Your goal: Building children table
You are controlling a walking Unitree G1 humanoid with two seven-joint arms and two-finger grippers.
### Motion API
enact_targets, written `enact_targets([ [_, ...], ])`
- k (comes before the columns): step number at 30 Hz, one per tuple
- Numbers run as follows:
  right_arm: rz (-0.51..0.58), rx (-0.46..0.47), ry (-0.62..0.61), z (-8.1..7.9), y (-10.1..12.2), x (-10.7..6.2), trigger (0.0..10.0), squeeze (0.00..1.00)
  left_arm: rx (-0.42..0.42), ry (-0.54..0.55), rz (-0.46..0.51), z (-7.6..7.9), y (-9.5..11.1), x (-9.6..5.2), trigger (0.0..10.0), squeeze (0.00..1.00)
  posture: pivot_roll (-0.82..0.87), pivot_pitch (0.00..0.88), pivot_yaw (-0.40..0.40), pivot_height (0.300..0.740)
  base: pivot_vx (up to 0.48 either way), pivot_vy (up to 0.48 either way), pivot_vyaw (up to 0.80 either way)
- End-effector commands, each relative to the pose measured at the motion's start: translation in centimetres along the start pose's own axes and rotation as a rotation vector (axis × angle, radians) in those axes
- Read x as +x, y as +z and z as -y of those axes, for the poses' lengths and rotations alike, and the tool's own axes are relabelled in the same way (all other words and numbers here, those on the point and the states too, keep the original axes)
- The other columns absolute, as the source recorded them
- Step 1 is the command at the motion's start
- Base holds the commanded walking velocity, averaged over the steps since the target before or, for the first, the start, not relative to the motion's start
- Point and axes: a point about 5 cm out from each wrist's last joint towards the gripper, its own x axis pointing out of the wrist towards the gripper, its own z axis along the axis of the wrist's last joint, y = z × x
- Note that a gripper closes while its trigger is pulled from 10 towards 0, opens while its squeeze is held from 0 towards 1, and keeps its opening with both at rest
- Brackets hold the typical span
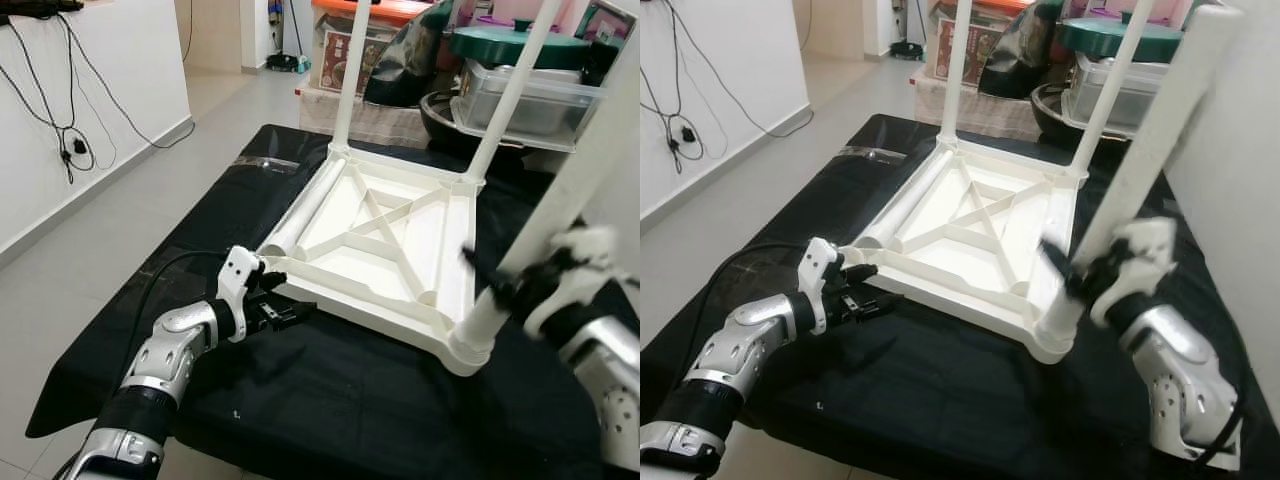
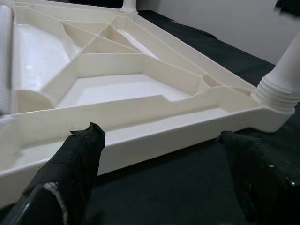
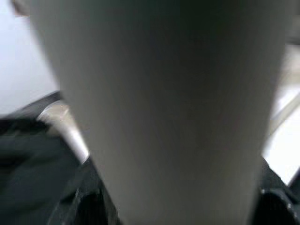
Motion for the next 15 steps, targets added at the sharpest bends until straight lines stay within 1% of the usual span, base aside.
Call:
enact_targets([
  [1,-0.009,0.021,0.064,-0.4,0.0,1.2,4.3,0.00,0.015,-0.011,-0.017,0.1,-0.1,0.1,10.0,0.00,0.12,0.000,-0.127,0.740,0.000,0.000,0.00],
  [2,-0.009,0.021,0.064,-0.4,0.0,1.2,4.3,0.00,0.015,-0.011,-0.017,0.1,-0.1,0.1,10.0,0.00,0.12,0.000,-0.127,0.740,0.000,0.000,0.00],
  [3,-0.002,0.026,0.071,-0.4,0.2,1.7,2.6,0.00,0.014,-0.013,-0.015,0.1,-0.1,0.1,10.0,0.00,0.12,0.000,-0.127,0.740,0.000,0.000,0.00],
  [4,0.019,0.034,0.068,-0.5,0.4,2.0,0.0,0.00,0.014,-0.014,-0.014,0.1,0.0,0.1,10.0,0.00,0.13,0.000,-0.131,0.740,0.000,0.000,0.00],
  [5,0.041,0.042,0.049,-0.5,0.6,2.3,0.0,0.00,0.013,-0.014,-0.013,0.1,0.0,0.1,10.0,0.00,0.13,0.000,-0.131,0.740,0.000,0.000,0.00],
  [7,0.041,0.042,0.049,-0.5,0.6,2.3,0.0,0.00,0.013,-0.014,-0.013,0.1,0.0,0.1,10.0,0.00,0.13,0.000,-0.131,0.740,0.000,0.000,0.00],
  [8,0.162,0.096,-0.181,1.1,1.0,2.6,0.0,0.00,0.014,-0.011,-0.014,0.1,-0.1,-0.2,10.0,0.00,0.13,0.000,-0.134,0.740,0.000,0.000,0.00],
  [9,0.192,0.099,-0.284,1.6,0.9,2.2,0.0,0.00,0.014,-0.009,-0.015,0.0,-0.1,-0.3,10.0,0.00,0.13,0.000,-0.132,0.740,0.000,0.000,0.00],
  [11,0.192,0.099,-0.284,1.6,0.9,2.2,0.0,0.00,0.014,-0.009,-0.015,0.0,-0.1,-0.3,10.0,0.00,0.13,0.000,-0.132,0.740,0.000,0.000,0.00],
  [12,0.209,0.098,-0.345,1.9,0.8,1.9,0.0,0.00,0.014,-0.008,-0.016,0.0,-0.1,-0.3,10.0,0.00,0.13,0.000,-0.132,0.740,0.000,0.000,0.00],
  [13,0.209,0.098,-0.345,1.9,0.8,1.9,0.0,0.00,0.014,-0.008,-0.016,0.0,-0.1,-0.3,10.0,0.00,0.13,0.000,-0.132,0.740,0.000,0.000,0.00],
  [14,0.225,0.136,-0.498,2.5,0.3,1.1,0.0,0.00,0.014,-0.007,-0.017,0.0,-0.2,-0.4,10.0,0.00,0.13,0.000,-0.127,0.740,0.000,0.000,0.00],
  [15,0.225,0.136,-0.498,2.5,0.3,1.1,0.0,0.00,0.014,-0.007,-0.017,0.0,-0.2,-0.4,10.0,0.00,0.13,0.000,-0.127,0.740,0.000,0.000,0.00],
])
